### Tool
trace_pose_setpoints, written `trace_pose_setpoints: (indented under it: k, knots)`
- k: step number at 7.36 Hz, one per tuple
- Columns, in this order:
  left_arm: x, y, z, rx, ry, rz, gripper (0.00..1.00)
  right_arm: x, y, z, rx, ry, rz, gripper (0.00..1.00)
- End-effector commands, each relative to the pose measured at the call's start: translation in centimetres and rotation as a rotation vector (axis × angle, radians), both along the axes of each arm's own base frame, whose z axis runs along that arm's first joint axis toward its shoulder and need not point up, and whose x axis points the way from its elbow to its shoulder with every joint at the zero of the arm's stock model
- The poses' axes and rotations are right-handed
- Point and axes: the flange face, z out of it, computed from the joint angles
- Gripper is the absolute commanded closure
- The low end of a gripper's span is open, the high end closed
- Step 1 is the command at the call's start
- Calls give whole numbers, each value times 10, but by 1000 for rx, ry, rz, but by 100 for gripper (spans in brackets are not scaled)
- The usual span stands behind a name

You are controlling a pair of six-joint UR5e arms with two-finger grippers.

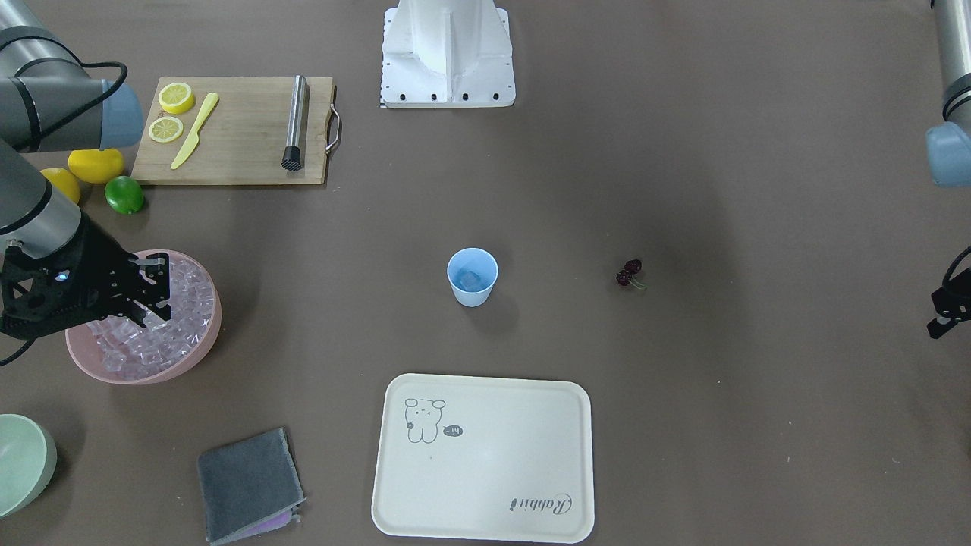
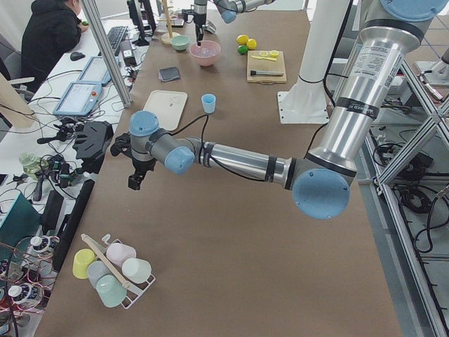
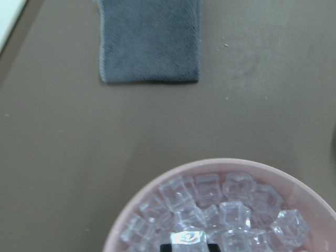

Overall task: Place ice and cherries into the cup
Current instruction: 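Carry the third ice cube with the right gripper over the cup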

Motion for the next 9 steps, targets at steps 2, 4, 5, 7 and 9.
trace_pose_setpoints:
  k: [2,4,5,7,9]
  knots:
    - [0,0,-1,1,2,-1,2,-130,36,-190,-84,-39,106,100]
    - [1,0,1,-3,1,2,2,-244,74,-225,-83,24,182,100]
    - [0,-1,1,-5,2,-2,2,-295,85,-232,-71,77,180,100]
    - [1,1,-3,3,7,3,2,-329,113,-226,-58,108,194,100]
    - [12,0,-4,7,4,20,2,-340,123,-218,-51,126,188,100]
